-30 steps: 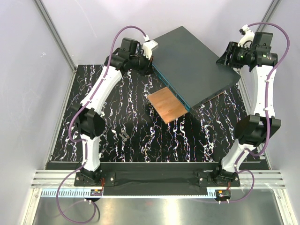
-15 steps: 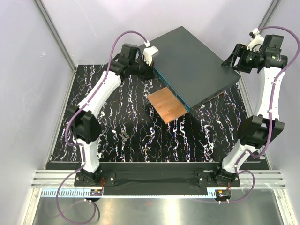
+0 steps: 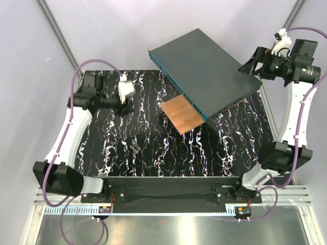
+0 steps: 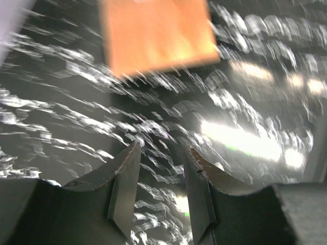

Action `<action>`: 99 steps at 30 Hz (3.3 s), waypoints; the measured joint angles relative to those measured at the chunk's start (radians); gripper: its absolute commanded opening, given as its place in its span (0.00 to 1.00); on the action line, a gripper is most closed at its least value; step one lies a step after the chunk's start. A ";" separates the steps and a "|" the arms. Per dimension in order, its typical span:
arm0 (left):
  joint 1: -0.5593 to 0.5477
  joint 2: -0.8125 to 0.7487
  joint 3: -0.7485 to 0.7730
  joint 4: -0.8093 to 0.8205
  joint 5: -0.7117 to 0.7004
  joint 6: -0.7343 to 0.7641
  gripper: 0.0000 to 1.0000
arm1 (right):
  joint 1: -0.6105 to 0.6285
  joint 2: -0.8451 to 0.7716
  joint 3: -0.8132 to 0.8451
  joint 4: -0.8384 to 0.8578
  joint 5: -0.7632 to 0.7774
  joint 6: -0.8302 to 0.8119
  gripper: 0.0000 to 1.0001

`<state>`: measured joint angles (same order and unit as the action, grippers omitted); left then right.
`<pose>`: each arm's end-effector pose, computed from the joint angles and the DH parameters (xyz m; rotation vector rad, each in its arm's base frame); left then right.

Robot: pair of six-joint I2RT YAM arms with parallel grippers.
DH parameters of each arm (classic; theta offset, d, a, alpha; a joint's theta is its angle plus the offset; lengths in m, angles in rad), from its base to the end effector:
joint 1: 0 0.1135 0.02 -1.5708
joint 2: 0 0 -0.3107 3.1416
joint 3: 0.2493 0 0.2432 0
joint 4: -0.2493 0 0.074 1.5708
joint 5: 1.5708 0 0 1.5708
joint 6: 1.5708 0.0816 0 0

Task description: Insert the plug into the switch port

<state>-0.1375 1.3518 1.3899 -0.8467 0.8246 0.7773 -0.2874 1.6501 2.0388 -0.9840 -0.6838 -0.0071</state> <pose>0.2643 -0.0971 0.3921 1.2647 1.7314 -0.6107 0.3537 -0.0508 0.4911 -0.0959 2.0639 0.5567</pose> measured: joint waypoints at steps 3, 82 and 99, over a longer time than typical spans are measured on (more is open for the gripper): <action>0.001 -0.030 -0.114 -0.113 0.011 0.212 0.43 | 0.020 -0.023 -0.035 -0.001 -0.018 -0.011 1.00; -0.229 0.294 -0.442 -0.038 -0.399 0.962 0.08 | 0.162 -0.021 -0.068 -0.032 0.020 -0.126 1.00; -0.174 -0.056 -0.252 0.008 -0.250 0.569 0.00 | 0.179 0.023 0.006 -0.111 -0.201 -0.116 0.63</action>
<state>-0.3115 1.2957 1.1381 -0.8391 0.5743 1.3460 -0.1089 1.6730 2.0449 -1.0950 -0.8852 -0.1226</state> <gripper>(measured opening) 0.158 0.643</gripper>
